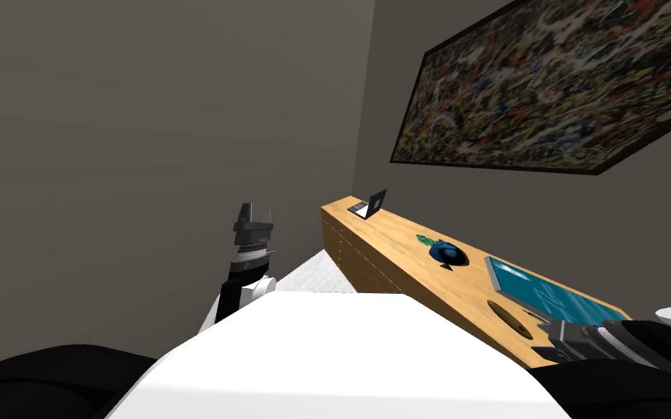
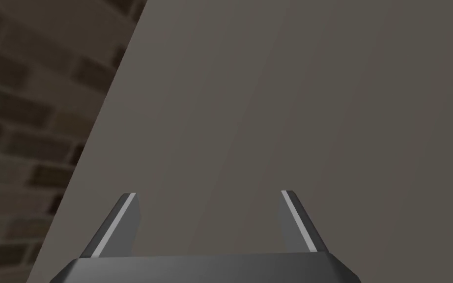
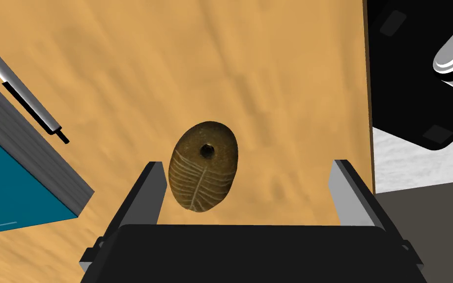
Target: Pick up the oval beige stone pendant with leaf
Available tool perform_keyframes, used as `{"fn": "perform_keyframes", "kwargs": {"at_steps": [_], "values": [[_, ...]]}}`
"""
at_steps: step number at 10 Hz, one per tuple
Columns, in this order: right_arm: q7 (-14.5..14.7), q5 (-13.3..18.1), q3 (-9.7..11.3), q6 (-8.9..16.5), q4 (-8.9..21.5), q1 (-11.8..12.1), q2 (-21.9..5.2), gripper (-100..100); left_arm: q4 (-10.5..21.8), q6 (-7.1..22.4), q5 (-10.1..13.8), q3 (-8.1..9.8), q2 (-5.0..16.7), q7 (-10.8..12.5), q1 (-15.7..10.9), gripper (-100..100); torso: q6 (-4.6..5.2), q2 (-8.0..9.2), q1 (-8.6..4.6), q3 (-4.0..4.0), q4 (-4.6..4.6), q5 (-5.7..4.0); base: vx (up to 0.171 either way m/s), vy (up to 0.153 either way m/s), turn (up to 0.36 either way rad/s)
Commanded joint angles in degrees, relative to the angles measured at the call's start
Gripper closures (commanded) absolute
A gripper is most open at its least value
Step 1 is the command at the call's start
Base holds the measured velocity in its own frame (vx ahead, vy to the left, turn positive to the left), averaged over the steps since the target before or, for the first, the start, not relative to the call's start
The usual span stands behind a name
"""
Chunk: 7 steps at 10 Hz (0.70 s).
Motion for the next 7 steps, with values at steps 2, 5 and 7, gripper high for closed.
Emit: {"fn": "perform_keyframes", "kwargs": {"at_steps": [2,5,7], "values": [[-0.23,0.46,2.40,0.16,1.04,-1.35,2.25,-100,0.00,0.00,0.00,0.00,0.00,0.00,0.00,0,0.01,-0.09,-0.03,-0.06,-0.03,-0.03,0.188,-0.092,0.121],[0.40,-0.12,2.13,1.54,0.52,-0.45,2.63,-100,0.00,0.00,0.00,-0.01,-0.01,0.00,-0.01,0,0.07,0.56,0.36,0.32,0.13,0.07,0.029,-0.016,0.025],[0.94,0.52,2.26,2.81,1.32,-0.32,5.15,-100,0.00,0.00,0.00,-0.01,-0.01,0.00,-0.02,0,0.09,0.74,0.37,0.42,0.17,0.06,-0.006,-0.012,0.047]]}}
